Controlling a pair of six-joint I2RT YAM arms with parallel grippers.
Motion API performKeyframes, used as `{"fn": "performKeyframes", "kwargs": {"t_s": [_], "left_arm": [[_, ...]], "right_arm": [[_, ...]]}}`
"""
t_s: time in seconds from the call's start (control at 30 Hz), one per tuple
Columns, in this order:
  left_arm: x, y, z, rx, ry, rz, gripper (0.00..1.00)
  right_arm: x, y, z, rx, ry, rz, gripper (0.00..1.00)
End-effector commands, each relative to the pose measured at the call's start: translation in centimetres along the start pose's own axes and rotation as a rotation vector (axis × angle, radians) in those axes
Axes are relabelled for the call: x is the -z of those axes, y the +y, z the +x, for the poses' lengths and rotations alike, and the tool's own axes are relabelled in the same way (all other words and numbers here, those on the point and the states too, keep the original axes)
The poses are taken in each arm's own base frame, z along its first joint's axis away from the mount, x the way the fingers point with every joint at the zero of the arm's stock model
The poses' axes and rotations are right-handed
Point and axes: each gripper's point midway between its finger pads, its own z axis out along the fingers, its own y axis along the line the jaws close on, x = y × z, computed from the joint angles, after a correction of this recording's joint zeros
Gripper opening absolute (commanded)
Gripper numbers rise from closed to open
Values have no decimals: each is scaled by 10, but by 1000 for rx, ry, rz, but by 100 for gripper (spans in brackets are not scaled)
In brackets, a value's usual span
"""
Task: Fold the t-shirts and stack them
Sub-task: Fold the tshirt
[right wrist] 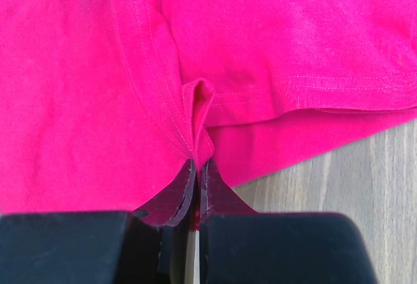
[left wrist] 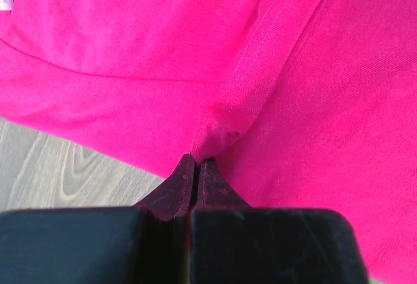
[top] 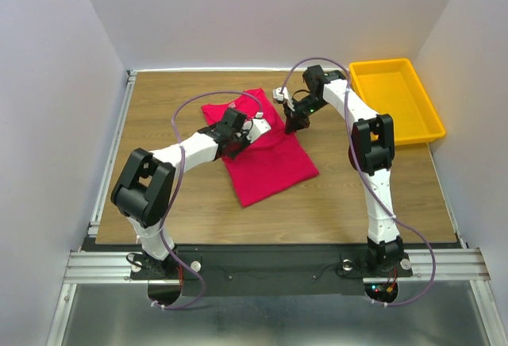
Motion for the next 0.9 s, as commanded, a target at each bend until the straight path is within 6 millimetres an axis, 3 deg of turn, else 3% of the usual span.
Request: {"fn": "performKeyframes", "kwargs": {"t_s": [0.0, 0.2, 0.23, 0.3, 0.43, 0.53, 0.57, 0.6, 0.7, 0.77, 0.87], "left_arm": [[3, 19, -25, -9, -61, -44, 0], [0, 21, -22, 4, -54, -48, 4], [-1, 21, -21, 9, -50, -52, 5], [-1, 24, -20, 17, -45, -69, 6], [8, 38, -27, 54, -71, -129, 13], [21, 56, -39, 99, -119, -208, 41], [31, 66, -45, 126, -150, -258, 45], [37, 71, -48, 140, -164, -278, 58], [62, 92, -64, 191, -253, -339, 70], [76, 98, -72, 224, -303, -353, 85], [97, 104, -79, 272, -367, -366, 85]], "right_arm": [[1, -9, -2, 14, -19, 23, 6], [1, -14, 0, -9, -20, 38, 12], [1, -16, -2, -8, -23, 45, 20], [1, -21, -2, -55, -24, 73, 25], [7, -39, -9, -97, -37, 169, 58], [22, -53, -23, -133, -63, 262, 60], [25, -54, -22, -189, -65, 286, 60], [30, -63, -28, -184, -85, 332, 59], [50, -65, -47, -240, -122, 408, 59], [56, -68, -50, -272, -138, 453, 58], [68, -53, -62, -310, -173, 474, 59]]}}
